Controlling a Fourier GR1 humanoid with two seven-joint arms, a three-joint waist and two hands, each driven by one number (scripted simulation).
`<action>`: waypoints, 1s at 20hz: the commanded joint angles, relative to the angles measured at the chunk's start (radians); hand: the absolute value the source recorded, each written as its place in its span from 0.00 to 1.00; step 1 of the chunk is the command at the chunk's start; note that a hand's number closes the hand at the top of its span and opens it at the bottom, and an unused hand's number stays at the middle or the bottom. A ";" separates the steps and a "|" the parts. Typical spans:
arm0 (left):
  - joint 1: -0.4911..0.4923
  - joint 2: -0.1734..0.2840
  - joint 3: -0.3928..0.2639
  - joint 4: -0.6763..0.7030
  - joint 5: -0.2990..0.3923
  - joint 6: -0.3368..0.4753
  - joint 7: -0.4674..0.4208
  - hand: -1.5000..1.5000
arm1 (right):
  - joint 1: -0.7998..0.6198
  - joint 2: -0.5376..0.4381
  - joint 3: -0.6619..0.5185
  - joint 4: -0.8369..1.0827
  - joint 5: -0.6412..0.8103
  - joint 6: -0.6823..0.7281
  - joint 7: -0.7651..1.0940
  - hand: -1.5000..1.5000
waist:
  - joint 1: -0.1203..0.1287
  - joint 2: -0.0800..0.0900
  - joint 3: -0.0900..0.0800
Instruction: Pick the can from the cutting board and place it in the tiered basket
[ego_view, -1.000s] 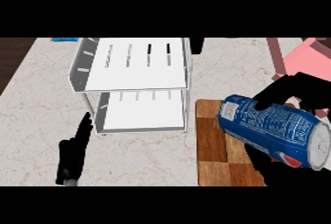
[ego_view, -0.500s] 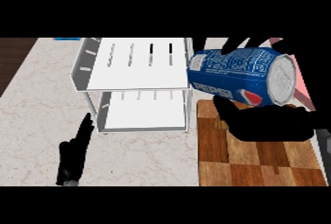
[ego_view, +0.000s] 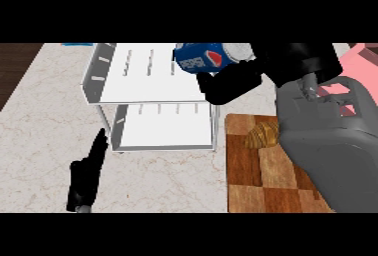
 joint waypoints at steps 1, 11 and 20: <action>-0.021 -0.017 0.016 0.048 0.002 -0.005 -0.005 0.50 | -0.065 0.055 0.003 0.188 0.047 -0.029 -0.103 1.00 | 0.000 0.003 -0.001; -0.044 0.001 0.042 0.038 -0.007 -0.036 0.018 0.50 | -0.066 0.201 0.049 0.470 0.212 -0.167 -0.191 1.00 | -0.001 0.003 -0.001; -0.015 -0.037 0.009 0.005 -0.032 -0.022 0.020 0.50 | -0.040 0.218 -0.010 0.612 -0.056 -0.370 -0.269 0.00 | 0.022 0.007 0.000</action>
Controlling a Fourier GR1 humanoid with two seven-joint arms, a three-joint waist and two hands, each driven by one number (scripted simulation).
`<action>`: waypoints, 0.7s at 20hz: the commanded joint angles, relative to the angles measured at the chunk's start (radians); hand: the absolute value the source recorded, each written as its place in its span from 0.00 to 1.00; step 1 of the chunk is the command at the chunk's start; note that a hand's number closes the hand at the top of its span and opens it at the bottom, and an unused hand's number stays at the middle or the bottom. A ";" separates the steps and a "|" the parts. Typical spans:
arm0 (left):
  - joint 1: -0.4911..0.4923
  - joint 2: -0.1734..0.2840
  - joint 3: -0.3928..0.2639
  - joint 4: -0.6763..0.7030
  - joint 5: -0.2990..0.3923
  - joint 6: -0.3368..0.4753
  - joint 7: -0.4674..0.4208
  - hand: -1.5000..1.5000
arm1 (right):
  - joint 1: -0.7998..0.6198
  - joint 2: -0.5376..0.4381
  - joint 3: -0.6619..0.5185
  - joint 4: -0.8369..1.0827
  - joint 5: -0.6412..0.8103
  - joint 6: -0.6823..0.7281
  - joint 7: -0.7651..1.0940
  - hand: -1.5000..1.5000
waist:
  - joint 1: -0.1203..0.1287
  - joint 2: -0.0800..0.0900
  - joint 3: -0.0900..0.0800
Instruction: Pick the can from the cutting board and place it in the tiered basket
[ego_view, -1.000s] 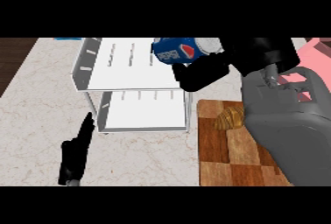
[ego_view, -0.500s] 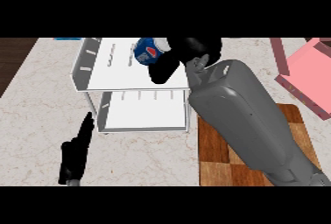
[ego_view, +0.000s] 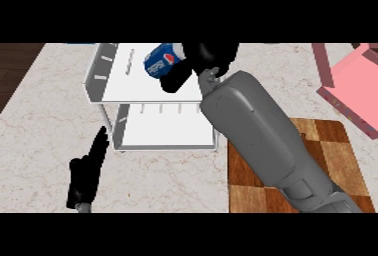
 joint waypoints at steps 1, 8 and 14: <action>-0.007 -0.016 -0.028 -0.036 -0.019 0.014 0.052 0.50 | 0.048 0.008 -0.038 0.072 -0.157 -0.101 -0.076 0.00 | 0.014 0.005 0.000; -0.003 -0.001 -0.005 -0.016 -0.015 -0.009 0.015 0.50 | 0.032 0.008 -0.042 0.115 -0.380 -0.301 -0.211 0.00 | 0.017 0.005 -0.001; 0.041 -0.010 0.015 0.028 -0.004 -0.012 -0.024 0.50 | 0.053 0.008 -0.124 0.000 -0.349 -0.406 -0.256 0.00 | -0.024 -0.005 -0.001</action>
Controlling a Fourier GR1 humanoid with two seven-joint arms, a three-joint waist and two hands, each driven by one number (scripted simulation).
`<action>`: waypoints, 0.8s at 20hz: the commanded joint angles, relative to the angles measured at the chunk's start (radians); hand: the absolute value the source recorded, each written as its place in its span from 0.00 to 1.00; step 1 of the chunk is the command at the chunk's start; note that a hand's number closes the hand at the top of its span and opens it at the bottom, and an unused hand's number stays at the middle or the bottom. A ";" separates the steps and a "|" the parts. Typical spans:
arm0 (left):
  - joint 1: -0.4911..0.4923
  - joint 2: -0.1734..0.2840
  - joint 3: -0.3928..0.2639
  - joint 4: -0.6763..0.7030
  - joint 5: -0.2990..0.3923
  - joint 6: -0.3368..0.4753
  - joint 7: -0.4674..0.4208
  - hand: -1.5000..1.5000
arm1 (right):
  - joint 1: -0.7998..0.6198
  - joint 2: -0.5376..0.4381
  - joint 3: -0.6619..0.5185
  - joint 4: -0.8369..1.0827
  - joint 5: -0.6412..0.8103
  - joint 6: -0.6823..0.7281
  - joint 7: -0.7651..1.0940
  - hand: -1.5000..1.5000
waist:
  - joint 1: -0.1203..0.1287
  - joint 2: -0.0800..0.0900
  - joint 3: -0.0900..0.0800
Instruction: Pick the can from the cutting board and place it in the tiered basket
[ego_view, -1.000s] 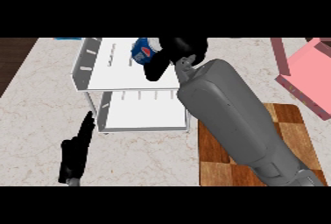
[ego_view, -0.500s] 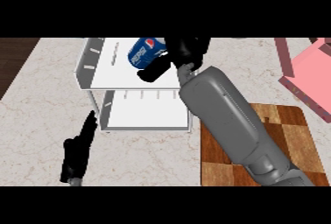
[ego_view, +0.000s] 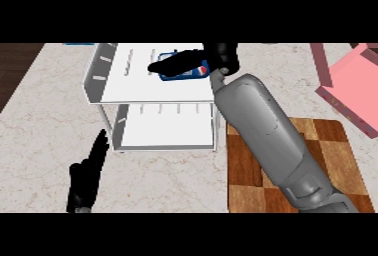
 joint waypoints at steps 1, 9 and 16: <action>0.047 0.004 -0.005 -0.013 -0.006 0.004 0.017 0.50 | 0.000 -0.018 -0.073 -0.043 0.033 -0.145 -0.023 0.00 | -0.014 -0.004 -0.001; 0.001 0.000 0.041 0.022 0.008 0.009 -0.001 0.50 | 0.153 -0.284 -0.209 -0.249 0.005 -0.075 0.120 0.00 | -0.050 -0.009 -0.001; 0.029 -0.007 0.029 -0.001 -0.005 0.016 0.007 0.50 | 0.407 -0.539 -0.435 -0.458 -0.252 0.207 0.090 0.00 | -0.060 -0.009 0.001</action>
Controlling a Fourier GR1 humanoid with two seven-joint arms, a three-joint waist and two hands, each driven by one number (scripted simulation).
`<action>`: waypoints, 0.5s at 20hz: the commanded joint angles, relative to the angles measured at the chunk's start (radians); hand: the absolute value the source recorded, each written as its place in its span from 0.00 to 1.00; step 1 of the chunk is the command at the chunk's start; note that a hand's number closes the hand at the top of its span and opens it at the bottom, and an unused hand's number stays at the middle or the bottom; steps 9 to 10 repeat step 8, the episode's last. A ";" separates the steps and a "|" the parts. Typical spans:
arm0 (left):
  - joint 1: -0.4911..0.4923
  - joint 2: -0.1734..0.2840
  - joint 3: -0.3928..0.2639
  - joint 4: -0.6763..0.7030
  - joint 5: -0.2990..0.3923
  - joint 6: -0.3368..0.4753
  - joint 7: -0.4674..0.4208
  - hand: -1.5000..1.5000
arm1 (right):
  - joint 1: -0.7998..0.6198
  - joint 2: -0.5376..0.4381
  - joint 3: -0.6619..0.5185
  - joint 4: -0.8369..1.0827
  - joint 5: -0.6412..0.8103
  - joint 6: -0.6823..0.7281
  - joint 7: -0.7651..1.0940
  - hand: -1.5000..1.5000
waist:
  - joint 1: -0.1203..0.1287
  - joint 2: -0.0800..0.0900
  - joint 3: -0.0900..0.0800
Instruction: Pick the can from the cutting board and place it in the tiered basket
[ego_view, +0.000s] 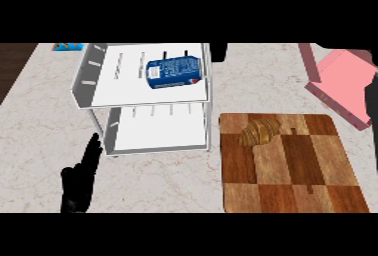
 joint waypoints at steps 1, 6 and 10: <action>0.002 -0.007 -0.007 -0.021 -0.009 0.013 0.039 0.50 | 0.179 -0.133 -0.158 -0.096 -0.169 0.162 -0.062 0.00 | -0.006 0.002 -0.001; -0.032 -0.015 0.007 0.031 -0.006 0.001 0.013 0.50 | 0.285 -0.282 -0.341 -0.056 -0.360 0.412 -0.115 0.00 | 0.004 0.006 -0.002; -0.043 -0.026 -0.008 0.037 -0.023 0.004 0.018 0.50 | 0.276 -0.329 -0.394 0.010 -0.399 0.469 -0.133 0.00 | 0.019 0.008 -0.002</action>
